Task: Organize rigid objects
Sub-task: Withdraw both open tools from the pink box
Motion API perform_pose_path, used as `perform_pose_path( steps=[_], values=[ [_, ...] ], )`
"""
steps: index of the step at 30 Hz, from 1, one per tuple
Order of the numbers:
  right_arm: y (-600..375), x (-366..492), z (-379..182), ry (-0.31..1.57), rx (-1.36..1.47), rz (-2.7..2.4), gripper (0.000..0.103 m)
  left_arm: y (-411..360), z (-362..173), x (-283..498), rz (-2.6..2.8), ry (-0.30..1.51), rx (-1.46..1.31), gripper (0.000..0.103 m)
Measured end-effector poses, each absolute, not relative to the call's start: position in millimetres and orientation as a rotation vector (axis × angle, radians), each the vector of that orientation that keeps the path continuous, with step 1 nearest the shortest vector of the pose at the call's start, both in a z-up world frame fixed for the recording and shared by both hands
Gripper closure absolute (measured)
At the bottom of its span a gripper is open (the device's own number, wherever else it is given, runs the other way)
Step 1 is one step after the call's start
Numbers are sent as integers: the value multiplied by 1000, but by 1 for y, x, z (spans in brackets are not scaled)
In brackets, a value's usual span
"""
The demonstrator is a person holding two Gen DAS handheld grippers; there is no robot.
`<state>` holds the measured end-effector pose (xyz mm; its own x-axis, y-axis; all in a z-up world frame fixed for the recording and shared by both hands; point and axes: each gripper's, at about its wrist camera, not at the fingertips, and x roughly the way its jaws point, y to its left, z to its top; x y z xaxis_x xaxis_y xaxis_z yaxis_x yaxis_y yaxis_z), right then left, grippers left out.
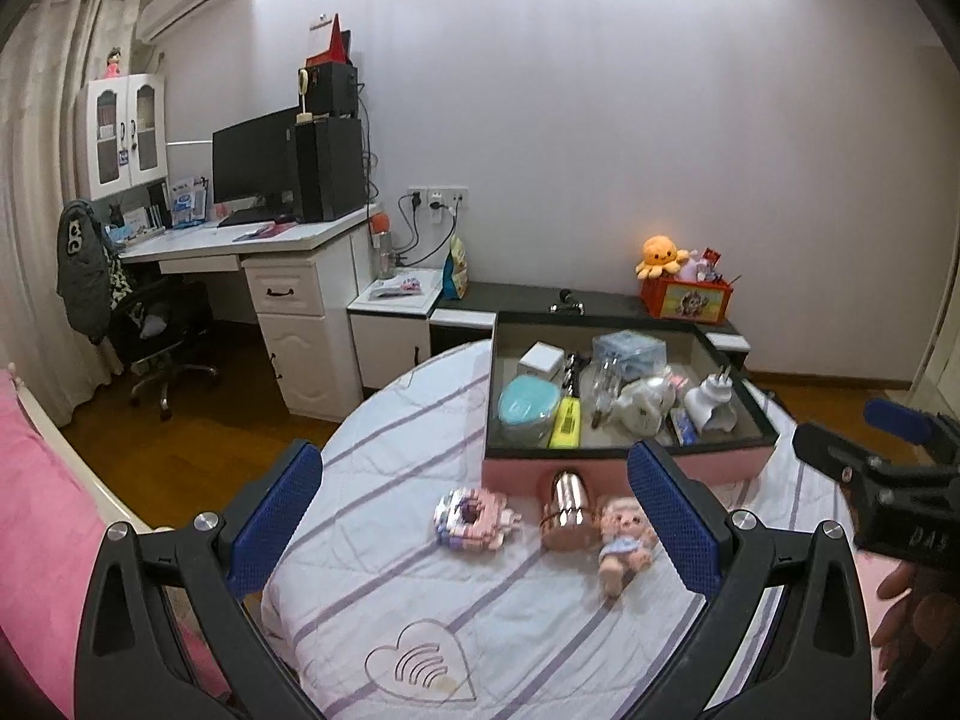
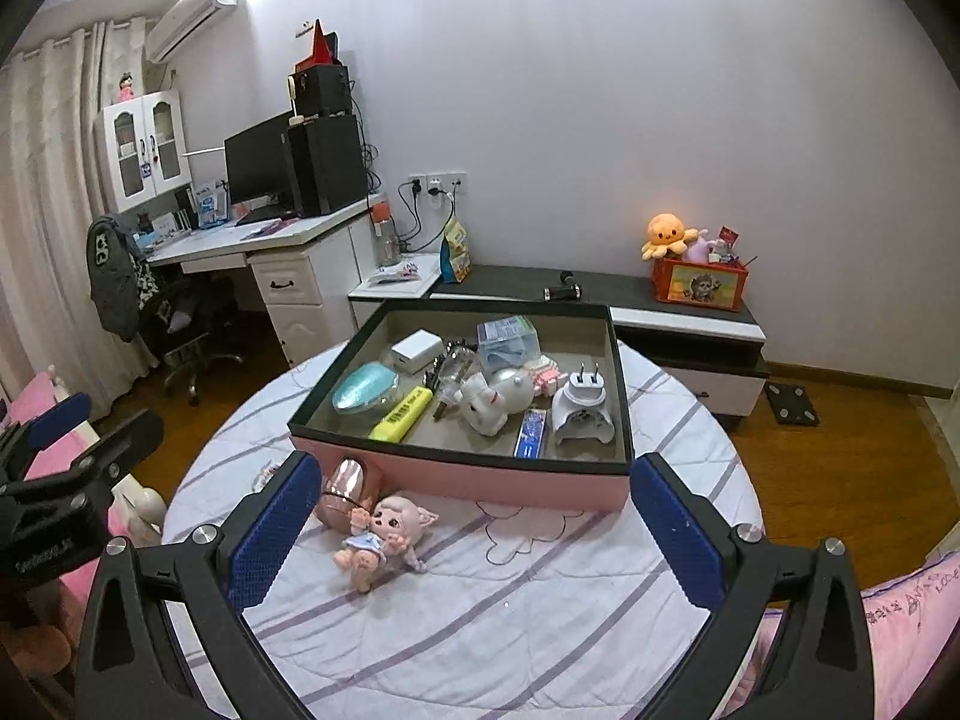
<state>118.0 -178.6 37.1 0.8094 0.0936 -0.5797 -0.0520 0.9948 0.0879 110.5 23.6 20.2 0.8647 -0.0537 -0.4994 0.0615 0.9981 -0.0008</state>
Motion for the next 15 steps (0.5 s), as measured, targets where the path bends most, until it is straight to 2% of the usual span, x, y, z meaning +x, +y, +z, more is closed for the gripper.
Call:
perform_pose_path(
  steps=[15],
  values=[
    [-158, 149, -22, 797, 50, 143, 0, 44, -45, 149, -13, 676, 43, 0]
  ],
)
